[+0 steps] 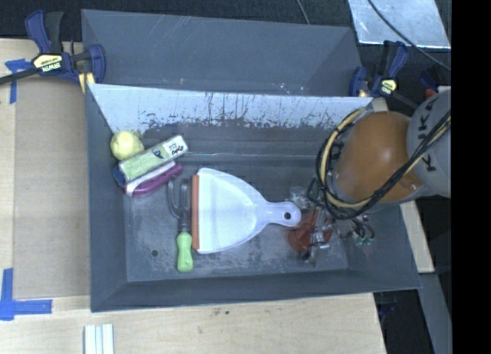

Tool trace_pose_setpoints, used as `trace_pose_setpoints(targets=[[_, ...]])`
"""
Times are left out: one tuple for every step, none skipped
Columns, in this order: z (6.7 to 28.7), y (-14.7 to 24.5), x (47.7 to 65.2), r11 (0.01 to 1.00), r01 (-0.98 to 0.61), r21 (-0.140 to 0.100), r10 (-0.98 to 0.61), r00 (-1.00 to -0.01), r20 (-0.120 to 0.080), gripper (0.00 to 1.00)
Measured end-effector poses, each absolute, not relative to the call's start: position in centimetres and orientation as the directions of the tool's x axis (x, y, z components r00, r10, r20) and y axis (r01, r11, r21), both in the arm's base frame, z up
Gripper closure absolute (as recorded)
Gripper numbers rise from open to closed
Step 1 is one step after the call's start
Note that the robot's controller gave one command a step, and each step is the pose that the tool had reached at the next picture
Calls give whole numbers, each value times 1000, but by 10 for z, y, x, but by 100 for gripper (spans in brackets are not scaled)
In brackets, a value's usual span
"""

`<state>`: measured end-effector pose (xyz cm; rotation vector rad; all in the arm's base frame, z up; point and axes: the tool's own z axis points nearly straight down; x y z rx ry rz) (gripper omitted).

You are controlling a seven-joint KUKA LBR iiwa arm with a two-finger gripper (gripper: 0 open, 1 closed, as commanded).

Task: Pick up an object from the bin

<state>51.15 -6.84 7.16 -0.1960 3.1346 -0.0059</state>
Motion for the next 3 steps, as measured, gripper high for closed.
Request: trace_pose_setpoints(targets=[[73,-47,546,1000,-25,5,-25,-999,-20,0],[71,-109,497,985,-175,5,-175,-985,-6,100],[71,-109,497,985,-175,5,-175,-985,-6,100]])
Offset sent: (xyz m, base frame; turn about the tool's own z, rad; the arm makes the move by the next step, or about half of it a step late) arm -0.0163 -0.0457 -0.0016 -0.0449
